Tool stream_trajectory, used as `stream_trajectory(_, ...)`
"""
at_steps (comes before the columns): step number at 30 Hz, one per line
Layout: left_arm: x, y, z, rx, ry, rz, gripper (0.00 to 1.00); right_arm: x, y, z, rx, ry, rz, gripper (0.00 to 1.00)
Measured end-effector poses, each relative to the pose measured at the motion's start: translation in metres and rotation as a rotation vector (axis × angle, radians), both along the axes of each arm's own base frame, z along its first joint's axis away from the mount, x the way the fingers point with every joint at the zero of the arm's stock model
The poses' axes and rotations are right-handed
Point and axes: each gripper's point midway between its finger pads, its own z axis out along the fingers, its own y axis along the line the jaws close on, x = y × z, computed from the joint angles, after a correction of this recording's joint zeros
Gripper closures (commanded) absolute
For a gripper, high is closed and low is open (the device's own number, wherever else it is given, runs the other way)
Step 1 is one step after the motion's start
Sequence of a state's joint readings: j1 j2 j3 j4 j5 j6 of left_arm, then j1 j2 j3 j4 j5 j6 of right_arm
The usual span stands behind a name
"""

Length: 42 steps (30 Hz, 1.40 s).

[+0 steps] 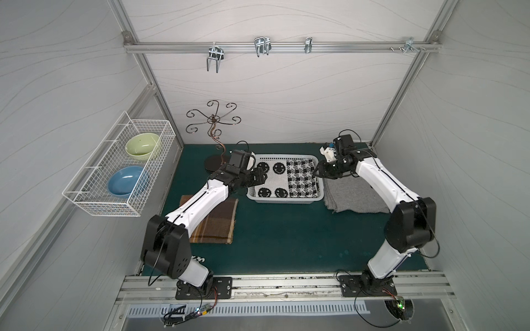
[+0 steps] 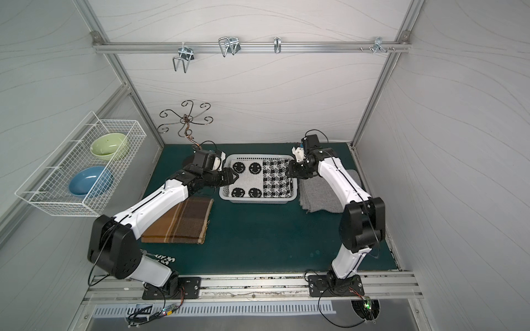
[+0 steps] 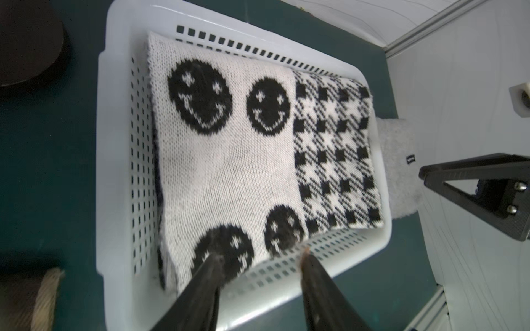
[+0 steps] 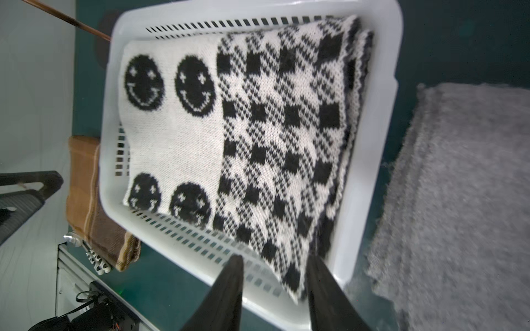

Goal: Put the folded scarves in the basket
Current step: Place the scarf in the basket, then move the scarf to the center of the board.

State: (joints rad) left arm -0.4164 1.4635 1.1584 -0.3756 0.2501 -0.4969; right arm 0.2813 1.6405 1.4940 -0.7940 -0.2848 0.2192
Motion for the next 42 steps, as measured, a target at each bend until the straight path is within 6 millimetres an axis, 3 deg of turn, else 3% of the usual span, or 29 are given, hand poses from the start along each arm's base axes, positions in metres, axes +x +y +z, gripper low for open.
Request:
stream_trajectory(4, -0.038, -0.012, -0.017, -0.003, 0.026, -0.054, 0.5, -0.017, -0.033, -0.004, -0.019, 0.011, -0.088, 0.53)
stream_trajectory(8, -0.076, -0.014, -0.053, 0.021, 0.099, -0.091, 0.5, -0.025, -0.064, -0.041, -0.087, 0.095, -0.17, 0.52)
stream_trajectory(13, -0.099, -0.003, -0.07, 0.026, 0.129, -0.083, 0.5, -0.031, -0.084, -0.076, -0.149, 0.18, -0.219, 0.48)
stream_trajectory(22, -0.117, 0.004, -0.089, 0.014, 0.132, -0.086, 0.5, -0.027, -0.084, -0.147, -0.316, 0.342, -0.18, 0.45)
stream_trajectory(25, -0.119, 0.004, -0.094, 0.012, 0.14, -0.091, 0.49, -0.025, -0.082, -0.161, -0.362, 0.363, -0.162, 0.48)
stream_trajectory(30, -0.122, 0.003, -0.099, 0.003, 0.143, -0.099, 0.49, -0.029, -0.084, -0.165, -0.416, 0.363, -0.155, 0.6)
stream_trajectory(35, -0.125, 0.002, -0.104, -0.014, 0.15, -0.107, 0.5, -0.047, -0.089, -0.173, -0.425, 0.372, -0.17, 0.76)
stream_trajectory(42, -0.135, 0.006, -0.111, -0.025, 0.164, -0.101, 0.5, -0.098, -0.083, -0.175, -0.425, 0.391, -0.148, 0.85)
